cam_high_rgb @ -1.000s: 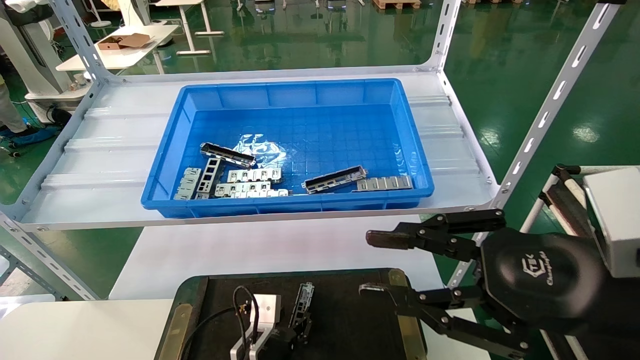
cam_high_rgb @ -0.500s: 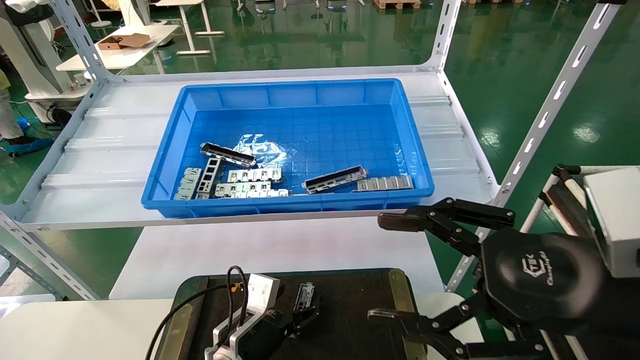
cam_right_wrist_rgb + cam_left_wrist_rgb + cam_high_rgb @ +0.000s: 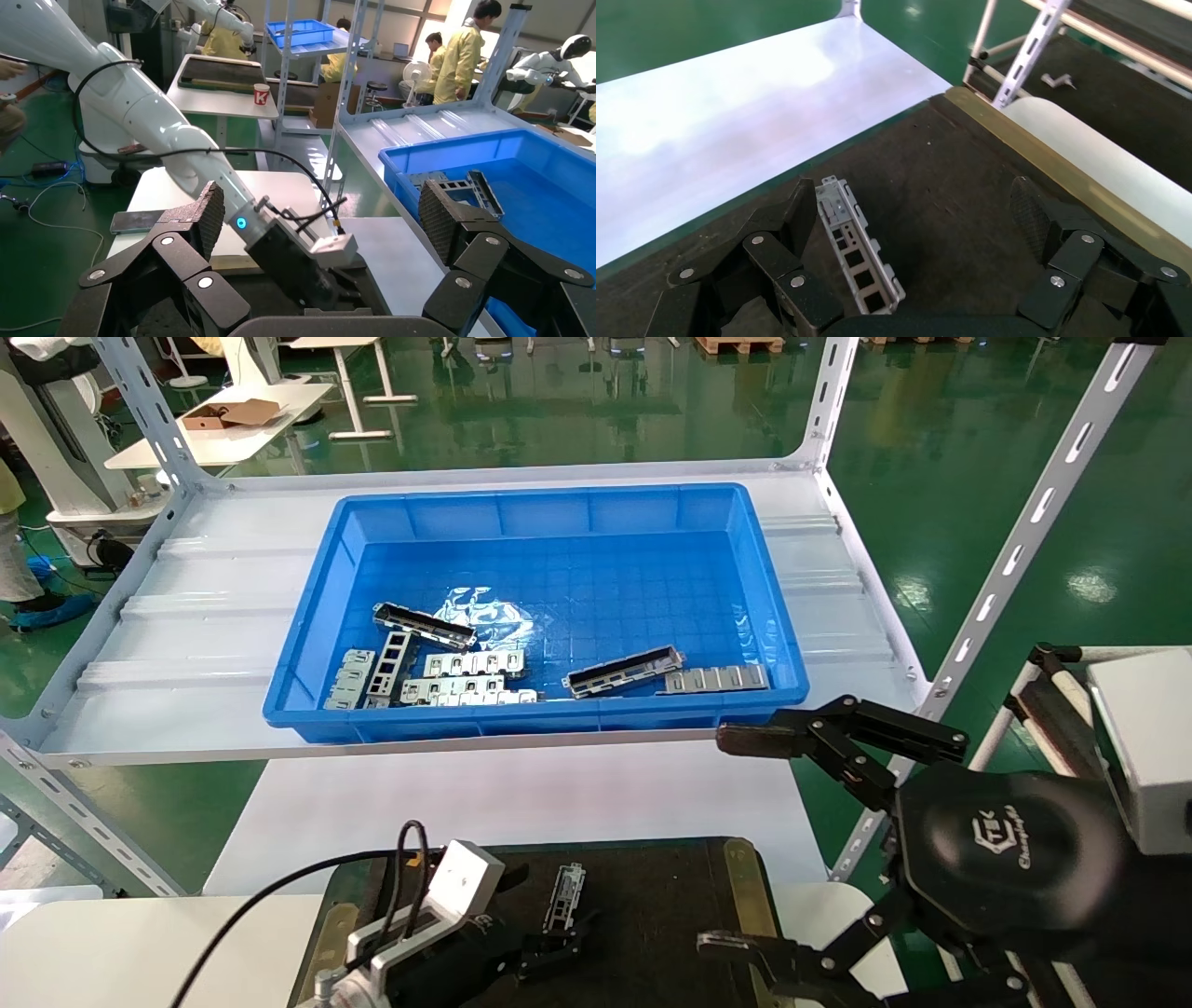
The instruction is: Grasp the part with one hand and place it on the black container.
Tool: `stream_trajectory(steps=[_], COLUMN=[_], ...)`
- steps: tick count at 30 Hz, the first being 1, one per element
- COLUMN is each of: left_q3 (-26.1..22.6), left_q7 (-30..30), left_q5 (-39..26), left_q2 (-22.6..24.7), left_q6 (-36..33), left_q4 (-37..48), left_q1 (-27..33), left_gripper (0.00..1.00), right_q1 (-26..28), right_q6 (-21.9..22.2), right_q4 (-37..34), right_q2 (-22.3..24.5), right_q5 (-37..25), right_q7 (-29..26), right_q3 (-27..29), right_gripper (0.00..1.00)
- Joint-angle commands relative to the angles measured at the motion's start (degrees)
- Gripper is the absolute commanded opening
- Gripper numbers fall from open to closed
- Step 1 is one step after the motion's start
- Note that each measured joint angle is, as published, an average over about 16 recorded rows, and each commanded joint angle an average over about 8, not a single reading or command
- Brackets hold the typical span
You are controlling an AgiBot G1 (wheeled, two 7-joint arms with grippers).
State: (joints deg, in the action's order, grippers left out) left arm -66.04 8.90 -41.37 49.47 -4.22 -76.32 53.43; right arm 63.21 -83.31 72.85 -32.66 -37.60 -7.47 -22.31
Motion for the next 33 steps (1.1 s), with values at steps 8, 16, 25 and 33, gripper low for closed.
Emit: stream_trajectory(steps=[8,16,25,33], left_q3=[5.98,11.85,15.94,17.27], left_q7=[-5.43,-14.94,-25.01,-29.82], left_q5=[0.06,1.75,3.83,4.36], left_q2=[-4.67,-6.84,-9.18,-10.92], left_q6=[-13.96,-25.44,-38.85,-48.52], left_q4=[1.70,5.92,11.78,16.99], left_q1=[-0.20,-1.08,-1.25,0.83], left_gripper=[1.00,1.00,1.00,1.00], right_q1=[0.00,0.00,0.00,0.00], right_q6=[0.00,0.00,0.00,0.01], right_q4=[0.00,0.00,0.00,0.00], right_q2=[0.00,0.00,0.00,0.01], right_q5=[0.00,0.01,0.01,0.01], right_q7=[0.00,0.00,0.01,0.01], right_q3=[0.00,-0.01,-0.01,-0.02], right_gripper=[1.00,1.00,1.00,1.00])
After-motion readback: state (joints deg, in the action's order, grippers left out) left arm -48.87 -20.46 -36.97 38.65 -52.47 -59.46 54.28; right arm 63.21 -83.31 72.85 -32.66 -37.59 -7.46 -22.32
